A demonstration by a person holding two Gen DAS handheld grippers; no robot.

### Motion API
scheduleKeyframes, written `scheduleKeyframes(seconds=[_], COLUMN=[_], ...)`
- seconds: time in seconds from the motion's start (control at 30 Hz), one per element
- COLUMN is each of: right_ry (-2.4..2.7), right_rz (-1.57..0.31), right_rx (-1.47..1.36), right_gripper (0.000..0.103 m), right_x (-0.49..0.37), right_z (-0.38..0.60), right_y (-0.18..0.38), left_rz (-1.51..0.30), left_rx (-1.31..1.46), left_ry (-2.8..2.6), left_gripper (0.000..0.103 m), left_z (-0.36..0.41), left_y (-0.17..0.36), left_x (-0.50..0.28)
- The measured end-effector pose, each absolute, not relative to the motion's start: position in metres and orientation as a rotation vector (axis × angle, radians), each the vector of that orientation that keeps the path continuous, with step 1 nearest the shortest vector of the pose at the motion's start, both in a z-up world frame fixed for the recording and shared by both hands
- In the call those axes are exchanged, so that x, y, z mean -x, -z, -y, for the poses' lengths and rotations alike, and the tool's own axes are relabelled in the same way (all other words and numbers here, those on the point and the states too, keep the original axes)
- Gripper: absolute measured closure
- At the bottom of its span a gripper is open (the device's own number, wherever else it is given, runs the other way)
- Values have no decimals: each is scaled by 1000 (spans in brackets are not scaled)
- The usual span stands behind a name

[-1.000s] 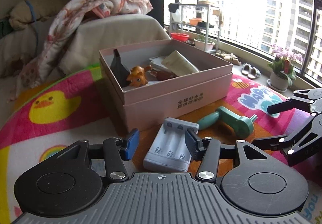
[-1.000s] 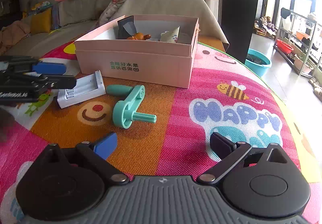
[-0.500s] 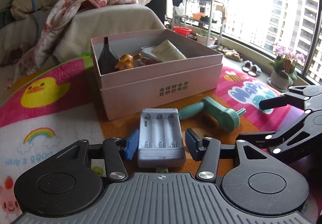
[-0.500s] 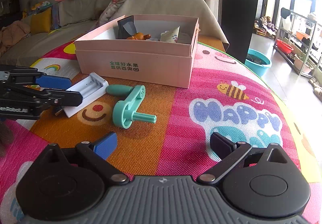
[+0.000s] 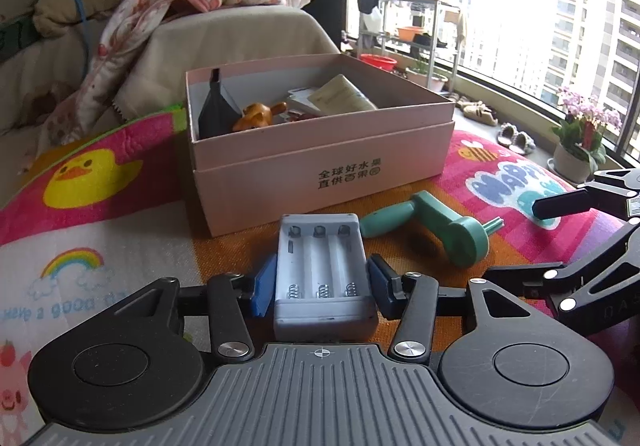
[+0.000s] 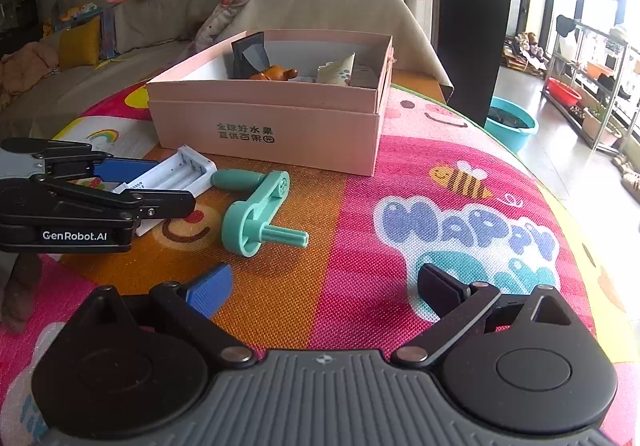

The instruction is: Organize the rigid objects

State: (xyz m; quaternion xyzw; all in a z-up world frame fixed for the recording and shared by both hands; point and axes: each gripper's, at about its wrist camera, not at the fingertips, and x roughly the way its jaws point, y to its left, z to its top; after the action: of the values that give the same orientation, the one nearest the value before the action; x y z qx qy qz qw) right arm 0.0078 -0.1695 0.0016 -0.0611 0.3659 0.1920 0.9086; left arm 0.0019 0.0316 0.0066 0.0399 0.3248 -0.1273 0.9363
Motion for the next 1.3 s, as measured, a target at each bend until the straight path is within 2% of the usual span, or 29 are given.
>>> scheduleKeyframes(seconds=[0.13,0.27,0.53,0.6,0.63,0.67,0.77,1.0,1.13,1.2,1.27,1.3], right_ry=[-299,-45,-385,-442,-435,-378,-74,-282,-302,-326,-350,-354], right_rz=[-740,-655,-641,-661,-650,-619,-541,-782,-787,-785,-774,-766], right_rx=[109,208,71,123,186,262,382,-98,-78,-26,83,151], right_gripper=[7,10,10,10,13,18,18,17,17,25,53,60], right_x=[-13,-18,5,1,-1,-2,-13,-33,-39,-39,-37,-36], right_z=[178,184,180,167,160,154,153,161,131,127,128,131], right_y=[-5,-7,-28,-25,-23,-21,-17,-17,-13,-15,-16,-15], left_rz=[-664,-663,-655,-655,-654,-653,-652,-649,-655,-655,-652,-650], left_rx=[-57,-46,-41,-44,-47,-50,-53,-59,-31,-15,18,32], left_ry=[262,257,247,246,243,242,240,231,215,205,209,212], left_gripper=[50,50,50,50,50,50,50,50,50,50,50,50], left_z=[-33,-31,-30,-30,-30,-30,-29,-27,-36,-42,-50,-52], left_y=[-7,-7,-7,-7,-7,-7,-7,-7,-8,-8,-9,-8], left_x=[12,24,27,28,28,28,28,30,31,34,36,37])
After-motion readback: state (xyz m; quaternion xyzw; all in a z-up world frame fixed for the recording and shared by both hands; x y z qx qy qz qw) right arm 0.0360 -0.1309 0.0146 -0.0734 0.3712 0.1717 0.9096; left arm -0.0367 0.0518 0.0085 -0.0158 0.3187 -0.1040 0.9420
